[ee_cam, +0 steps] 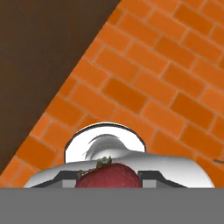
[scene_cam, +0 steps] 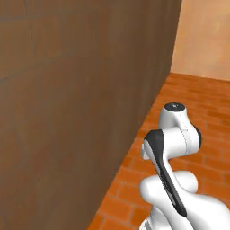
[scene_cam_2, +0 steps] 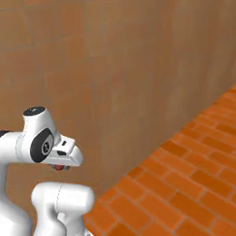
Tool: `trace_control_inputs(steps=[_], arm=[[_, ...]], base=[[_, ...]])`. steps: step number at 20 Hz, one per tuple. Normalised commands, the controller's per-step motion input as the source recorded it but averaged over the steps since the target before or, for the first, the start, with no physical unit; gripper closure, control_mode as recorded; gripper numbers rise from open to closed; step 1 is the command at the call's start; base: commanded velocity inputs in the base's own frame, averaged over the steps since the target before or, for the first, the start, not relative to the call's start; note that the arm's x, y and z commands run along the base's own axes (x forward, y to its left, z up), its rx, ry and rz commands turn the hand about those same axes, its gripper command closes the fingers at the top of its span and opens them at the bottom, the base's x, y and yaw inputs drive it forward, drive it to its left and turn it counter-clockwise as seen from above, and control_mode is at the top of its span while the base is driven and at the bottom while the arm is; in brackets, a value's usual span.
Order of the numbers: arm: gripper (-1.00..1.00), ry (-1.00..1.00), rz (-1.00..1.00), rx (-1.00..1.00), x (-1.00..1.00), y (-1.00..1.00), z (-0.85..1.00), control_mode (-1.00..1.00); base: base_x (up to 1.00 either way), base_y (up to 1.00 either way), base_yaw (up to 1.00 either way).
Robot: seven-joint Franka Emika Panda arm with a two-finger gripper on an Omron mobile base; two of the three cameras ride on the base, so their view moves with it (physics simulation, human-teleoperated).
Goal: Take the strawberry from the fridge and place it on top of the pancake, located on the dining counter.
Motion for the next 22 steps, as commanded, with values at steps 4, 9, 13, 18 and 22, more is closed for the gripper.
trace_control_inputs(steps=[4, 9, 13, 18, 22], arm=[[1.00, 0.00, 0.00, 0.00, 0.00, 0.00, 0.00, 1.00], [1.00, 0.00, 0.00, 0.00, 0.00, 0.00, 0.00, 1.00], [1.00, 0.00, 0.00, 0.00, 0.00, 0.00, 0.00, 1.00], [1.00, 0.00, 0.00, 0.00, 0.00, 0.00, 0.00, 1.00], [1.00, 0.00, 0.00, 0.00, 0.00, 0.00, 0.00, 1.00]], base=[[0.36, 0.00, -0.73], [0.63, 0.00, -0.75], [0.50, 0.00, -0.80], [0.48, 0.00, -0.80], [0.56, 0.00, -0.76]])
